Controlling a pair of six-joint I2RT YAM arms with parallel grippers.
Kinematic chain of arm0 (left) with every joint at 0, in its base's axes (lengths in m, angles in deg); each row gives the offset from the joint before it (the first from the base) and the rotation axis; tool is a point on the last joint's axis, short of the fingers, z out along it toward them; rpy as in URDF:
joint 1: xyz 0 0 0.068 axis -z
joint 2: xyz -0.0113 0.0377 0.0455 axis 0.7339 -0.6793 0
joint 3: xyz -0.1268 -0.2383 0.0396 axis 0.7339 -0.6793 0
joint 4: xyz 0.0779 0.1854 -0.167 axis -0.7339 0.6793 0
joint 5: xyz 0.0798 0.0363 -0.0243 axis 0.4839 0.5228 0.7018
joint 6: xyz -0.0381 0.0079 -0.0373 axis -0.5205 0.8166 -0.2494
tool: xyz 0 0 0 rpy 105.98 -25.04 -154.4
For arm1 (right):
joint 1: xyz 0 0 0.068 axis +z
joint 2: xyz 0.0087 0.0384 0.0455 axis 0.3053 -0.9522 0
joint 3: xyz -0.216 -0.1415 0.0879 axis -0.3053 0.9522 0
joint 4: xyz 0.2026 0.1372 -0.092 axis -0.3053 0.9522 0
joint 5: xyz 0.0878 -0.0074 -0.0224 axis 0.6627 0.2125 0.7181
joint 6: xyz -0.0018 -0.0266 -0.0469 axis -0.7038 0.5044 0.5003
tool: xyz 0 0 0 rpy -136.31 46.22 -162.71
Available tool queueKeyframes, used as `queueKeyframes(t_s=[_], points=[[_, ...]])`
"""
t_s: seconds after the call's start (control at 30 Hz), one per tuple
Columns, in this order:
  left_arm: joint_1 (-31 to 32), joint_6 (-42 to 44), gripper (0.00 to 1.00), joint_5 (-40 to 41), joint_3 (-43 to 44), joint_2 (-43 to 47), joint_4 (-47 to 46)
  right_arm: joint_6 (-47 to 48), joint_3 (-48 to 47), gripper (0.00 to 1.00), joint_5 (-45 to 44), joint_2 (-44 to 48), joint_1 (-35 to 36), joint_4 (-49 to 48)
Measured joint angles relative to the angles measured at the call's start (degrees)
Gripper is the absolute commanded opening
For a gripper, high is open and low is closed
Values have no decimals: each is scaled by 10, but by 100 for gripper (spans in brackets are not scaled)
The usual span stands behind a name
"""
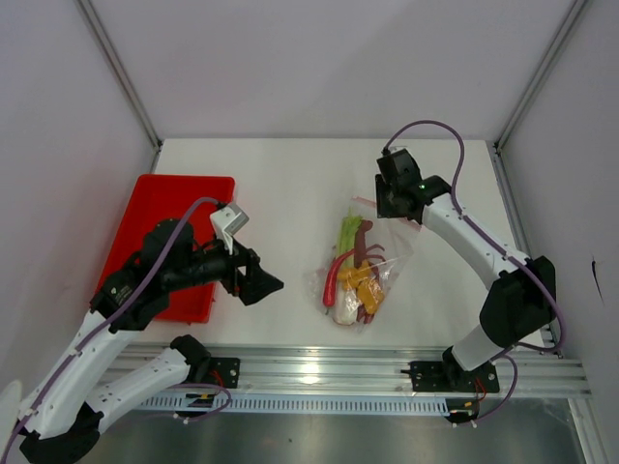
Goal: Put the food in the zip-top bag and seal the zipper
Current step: Place the zipper food storage bag at the center of the board, then reset both arms
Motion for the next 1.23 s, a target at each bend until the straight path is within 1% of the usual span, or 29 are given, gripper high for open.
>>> queueKeyframes(t_s=[0.03, 0.07, 0.13, 0.17, 0.2, 0.47, 0.87, 1.07, 1.23], points=[[0, 0, 99, -2, -2, 0, -1, 2, -3, 57, -2, -4, -2, 0], [0, 0, 100, -2, -3, 0, -1, 2, -6, 67, -4, -7, -3, 0], [0, -1, 99, -3, -7, 0, -4, 5, -10, 79, -7, -9, -3, -1], [0, -1, 99, -3, -9, 0, -4, 6, -11, 96, -10, -9, -3, -1], [0, -2, 99, -3, -10, 0, -5, 4, -13, 99, -14, -9, -3, -1], [0, -5, 100, -7, -13, -3, -9, 10, -14, 99, -33, 1, -2, 2], [0, -14, 99, -9, -19, -4, -17, 1, -12, 99, -35, 68, -2, 14], [0, -14, 100, -18, -25, -4, -26, -20, 39, 99, -23, 127, -2, 18], [0, -19, 100, -22, -33, -5, -35, -35, 110, 99, -10, 183, 1, 19]])
